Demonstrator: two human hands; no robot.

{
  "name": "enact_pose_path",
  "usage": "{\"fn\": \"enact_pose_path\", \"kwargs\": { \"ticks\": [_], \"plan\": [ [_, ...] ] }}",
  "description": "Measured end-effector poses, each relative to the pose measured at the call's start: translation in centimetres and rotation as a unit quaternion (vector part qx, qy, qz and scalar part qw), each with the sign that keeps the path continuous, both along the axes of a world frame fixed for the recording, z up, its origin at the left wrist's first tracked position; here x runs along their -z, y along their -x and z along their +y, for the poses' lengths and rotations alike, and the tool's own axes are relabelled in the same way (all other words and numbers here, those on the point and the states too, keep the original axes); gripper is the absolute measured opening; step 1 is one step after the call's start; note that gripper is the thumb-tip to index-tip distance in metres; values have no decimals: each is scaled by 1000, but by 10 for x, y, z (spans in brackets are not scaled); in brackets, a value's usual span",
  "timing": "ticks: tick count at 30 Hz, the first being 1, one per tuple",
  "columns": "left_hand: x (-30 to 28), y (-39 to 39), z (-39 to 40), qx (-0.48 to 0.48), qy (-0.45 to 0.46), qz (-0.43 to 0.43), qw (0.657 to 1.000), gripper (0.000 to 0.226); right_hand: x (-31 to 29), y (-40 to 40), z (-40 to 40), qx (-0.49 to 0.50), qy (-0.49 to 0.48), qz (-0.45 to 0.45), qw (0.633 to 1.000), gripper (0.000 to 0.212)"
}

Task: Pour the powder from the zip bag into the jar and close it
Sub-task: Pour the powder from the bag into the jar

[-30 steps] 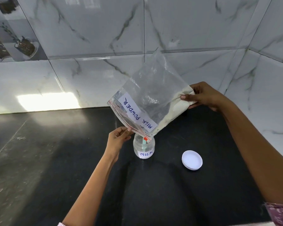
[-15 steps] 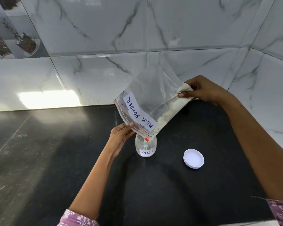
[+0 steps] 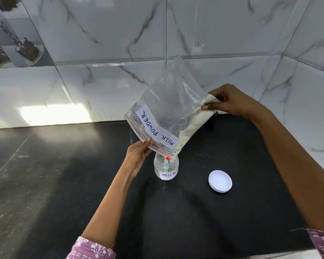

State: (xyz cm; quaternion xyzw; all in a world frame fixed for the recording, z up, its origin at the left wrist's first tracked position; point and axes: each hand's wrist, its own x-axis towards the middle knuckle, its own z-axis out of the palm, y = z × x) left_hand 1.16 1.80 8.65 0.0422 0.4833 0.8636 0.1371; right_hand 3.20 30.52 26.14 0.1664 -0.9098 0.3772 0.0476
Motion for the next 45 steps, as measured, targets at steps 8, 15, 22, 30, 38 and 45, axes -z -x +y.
{"fn": "enact_pose_path", "kwargs": {
  "ticks": [8, 15, 22, 30, 38, 45],
  "plan": [
    [15, -22, 2, -34, 7, 59, 998, 23, -5, -6, -7, -5, -19, 37, 999, 12],
    [21, -33, 3, -68, -15, 64, 996, 23, -4, -6, -19, -7, -44, 40, 998, 11],
    [26, -38, 2, -90, -19, 73, 993, 20, -9, -8, -29, 8, -28, 8, 1000, 16],
    [26, -41, 3, -93, -12, 81, 992, 19, -10, -5, -31, 32, -28, -22, 999, 29],
    [24, -42, 6, -83, -5, 90, 992, 22, -12, -7, -34, 47, -26, 3, 999, 27],
    [23, -39, 8, -92, 5, 88, 992, 23, -14, -8, -33, 51, -33, 5, 998, 16]
  ]
}}
